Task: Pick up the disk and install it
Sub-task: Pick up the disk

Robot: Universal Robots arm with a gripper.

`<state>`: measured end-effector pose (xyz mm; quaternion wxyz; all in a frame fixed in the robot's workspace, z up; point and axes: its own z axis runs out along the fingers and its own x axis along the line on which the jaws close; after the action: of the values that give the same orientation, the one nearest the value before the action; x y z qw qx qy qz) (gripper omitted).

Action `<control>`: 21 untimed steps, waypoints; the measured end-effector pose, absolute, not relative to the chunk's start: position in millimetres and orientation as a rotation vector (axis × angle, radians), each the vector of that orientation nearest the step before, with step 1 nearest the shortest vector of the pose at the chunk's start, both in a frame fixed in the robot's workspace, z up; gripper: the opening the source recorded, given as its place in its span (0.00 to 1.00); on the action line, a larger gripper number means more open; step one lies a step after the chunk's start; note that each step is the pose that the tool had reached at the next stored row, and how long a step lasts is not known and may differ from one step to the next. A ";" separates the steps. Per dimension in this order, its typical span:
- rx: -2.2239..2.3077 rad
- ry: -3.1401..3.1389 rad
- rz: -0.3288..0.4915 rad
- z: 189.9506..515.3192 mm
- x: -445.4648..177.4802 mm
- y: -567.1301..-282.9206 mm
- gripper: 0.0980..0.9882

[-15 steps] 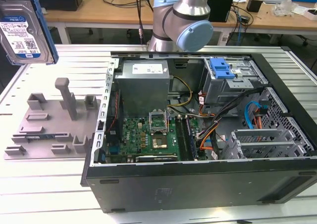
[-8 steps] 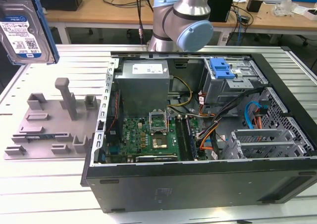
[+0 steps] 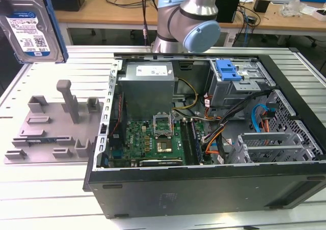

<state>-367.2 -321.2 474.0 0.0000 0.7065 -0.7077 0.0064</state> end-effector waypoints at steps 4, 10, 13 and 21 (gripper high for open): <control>2.216 -2.220 0.013 475.4 -347.9 -328.8 0.30; 2.211 -2.214 0.000 477.2 -303.8 -347.5 0.30; 2.209 -2.213 -0.003 478.1 -285.8 -355.4 0.30; 2.205 -2.208 -0.013 481.9 -232.7 -377.4 0.30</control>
<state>-232.7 -377.4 481.9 0.0107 0.7066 -0.7076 -0.0042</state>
